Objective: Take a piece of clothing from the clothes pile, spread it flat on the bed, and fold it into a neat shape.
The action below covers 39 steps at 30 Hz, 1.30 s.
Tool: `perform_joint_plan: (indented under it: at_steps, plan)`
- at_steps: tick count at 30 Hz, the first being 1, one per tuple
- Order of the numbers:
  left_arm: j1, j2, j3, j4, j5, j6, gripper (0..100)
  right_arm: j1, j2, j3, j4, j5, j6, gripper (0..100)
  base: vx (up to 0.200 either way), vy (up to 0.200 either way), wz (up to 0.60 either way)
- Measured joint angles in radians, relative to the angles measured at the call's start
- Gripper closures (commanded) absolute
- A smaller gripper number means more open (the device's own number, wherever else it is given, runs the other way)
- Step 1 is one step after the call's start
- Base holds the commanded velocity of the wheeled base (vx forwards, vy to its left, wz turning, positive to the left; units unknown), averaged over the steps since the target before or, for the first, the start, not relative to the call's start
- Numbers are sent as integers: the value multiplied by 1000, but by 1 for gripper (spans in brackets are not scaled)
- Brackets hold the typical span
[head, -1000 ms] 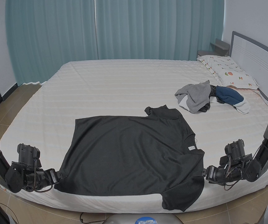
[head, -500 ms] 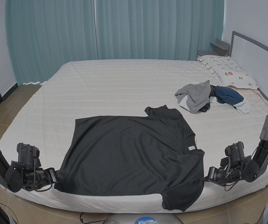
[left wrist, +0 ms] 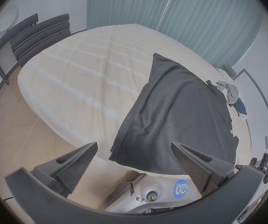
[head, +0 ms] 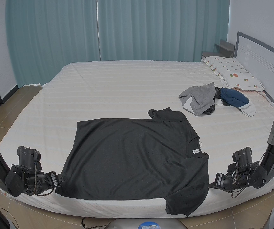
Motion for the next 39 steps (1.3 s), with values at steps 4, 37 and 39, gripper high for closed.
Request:
perform_joint_plan:
  at_steps: [4,37,39]
  plan:
    - [0,1,-1,0,-1,0,0,2,10,-1,-92,7,6,0,0,0,0]
    - [3,6,-5,-1,-3,0,0,-20,103,104,-278,57,-3,100,0,0,0]
    - [3,6,-5,-1,-3,0,0,-22,99,115,-278,56,-4,100,0,0,0]
